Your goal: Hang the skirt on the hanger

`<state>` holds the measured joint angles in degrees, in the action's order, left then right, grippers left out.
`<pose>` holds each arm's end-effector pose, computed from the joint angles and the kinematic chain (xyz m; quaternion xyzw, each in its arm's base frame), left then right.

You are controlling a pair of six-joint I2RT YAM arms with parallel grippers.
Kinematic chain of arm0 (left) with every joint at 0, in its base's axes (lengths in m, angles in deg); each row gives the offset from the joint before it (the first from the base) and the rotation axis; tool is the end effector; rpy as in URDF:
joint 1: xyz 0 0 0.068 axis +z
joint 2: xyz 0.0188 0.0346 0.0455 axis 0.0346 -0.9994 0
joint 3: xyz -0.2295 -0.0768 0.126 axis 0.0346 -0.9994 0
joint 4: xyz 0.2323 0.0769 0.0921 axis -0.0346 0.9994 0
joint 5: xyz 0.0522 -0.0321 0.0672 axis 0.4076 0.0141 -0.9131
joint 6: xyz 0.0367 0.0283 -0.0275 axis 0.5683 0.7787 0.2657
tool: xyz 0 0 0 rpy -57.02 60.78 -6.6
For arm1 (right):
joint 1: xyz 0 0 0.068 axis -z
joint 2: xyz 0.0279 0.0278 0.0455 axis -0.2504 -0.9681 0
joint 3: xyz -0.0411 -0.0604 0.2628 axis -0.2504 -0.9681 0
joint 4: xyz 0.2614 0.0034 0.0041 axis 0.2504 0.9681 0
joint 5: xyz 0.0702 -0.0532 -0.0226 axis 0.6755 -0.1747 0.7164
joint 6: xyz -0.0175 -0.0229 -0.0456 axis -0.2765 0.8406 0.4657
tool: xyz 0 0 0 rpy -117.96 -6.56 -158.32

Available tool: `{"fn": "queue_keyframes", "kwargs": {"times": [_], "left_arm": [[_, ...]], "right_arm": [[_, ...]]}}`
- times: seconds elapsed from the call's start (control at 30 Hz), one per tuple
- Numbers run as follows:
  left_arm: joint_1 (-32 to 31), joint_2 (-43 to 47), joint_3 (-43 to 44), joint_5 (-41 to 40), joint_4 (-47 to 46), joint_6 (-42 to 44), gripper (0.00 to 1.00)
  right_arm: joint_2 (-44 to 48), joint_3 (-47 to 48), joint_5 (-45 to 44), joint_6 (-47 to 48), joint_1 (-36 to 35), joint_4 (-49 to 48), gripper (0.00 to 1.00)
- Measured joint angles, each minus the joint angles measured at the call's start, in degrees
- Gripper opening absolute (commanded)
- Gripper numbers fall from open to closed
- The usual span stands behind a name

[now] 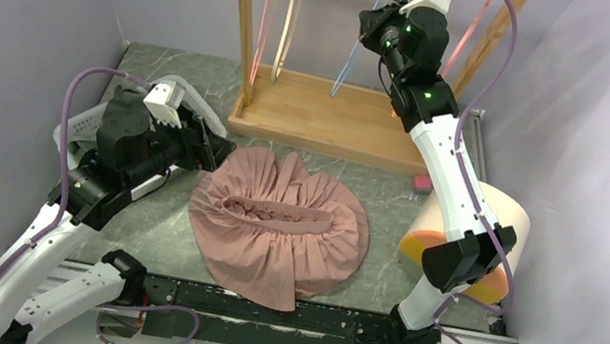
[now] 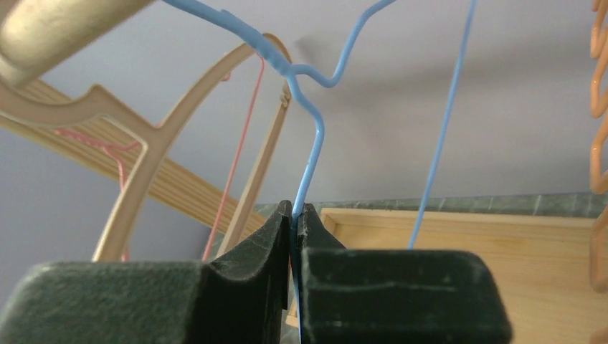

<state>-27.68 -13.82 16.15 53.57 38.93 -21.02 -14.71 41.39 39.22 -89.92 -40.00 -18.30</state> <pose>0.1454 -0.0728 0.3691 0.0112 0.7798 -0.3054 0.5464 0.3595 0.1653 0.4923 0.0732 0.6987 0.2732 0.6571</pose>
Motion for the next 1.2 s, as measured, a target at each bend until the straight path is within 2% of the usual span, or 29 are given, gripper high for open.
{"fn": "queue_keyframes", "kwargs": {"times": [0.07, 0.23, 0.57, 0.8, 1.0, 1.07, 1.2], "left_arm": [[0.0, -0.02, 0.0, -0.2, 0.13, 0.0, 0.86], [0.0, 0.0, 0.02, -1.25, 1.2, 0.0, 0.86], [0.0, 0.37, 0.02, -1.97, 1.36, 0.04, 0.86], [0.0, 1.64, 1.62, -0.92, 1.31, 3.67, 0.87], [0.0, 3.54, 3.63, 5.29, -0.74, 10.43, 0.91], [0.0, 3.69, 4.63, 7.74, -1.55, 12.39, 0.99], [0.0, 3.13, 5.51, 14.23, -3.85, 16.46, 1.0]], "right_arm": [[0.5, 0.02, 0.61, -0.15, 0.17, -0.44, 0.0], [2.19, -0.61, 2.21, -0.26, 0.44, -3.43, 0.0], [11.41, -11.5, 11.91, 2.56, 1.01, -10.03, 0.0], [23.45, -28.87, 25.77, 8.35, 1.16, -11.15, 0.0], [36.24, -41.22, 34.34, 14.95, 1.18, -6.54, 0.0], [40.17, -44.04, 37.03, 18.32, 1.18, -3.3, 0.0], [46.14, -49.75, 41.2, 25.99, 0.13, 3.15, 0.0]]}}
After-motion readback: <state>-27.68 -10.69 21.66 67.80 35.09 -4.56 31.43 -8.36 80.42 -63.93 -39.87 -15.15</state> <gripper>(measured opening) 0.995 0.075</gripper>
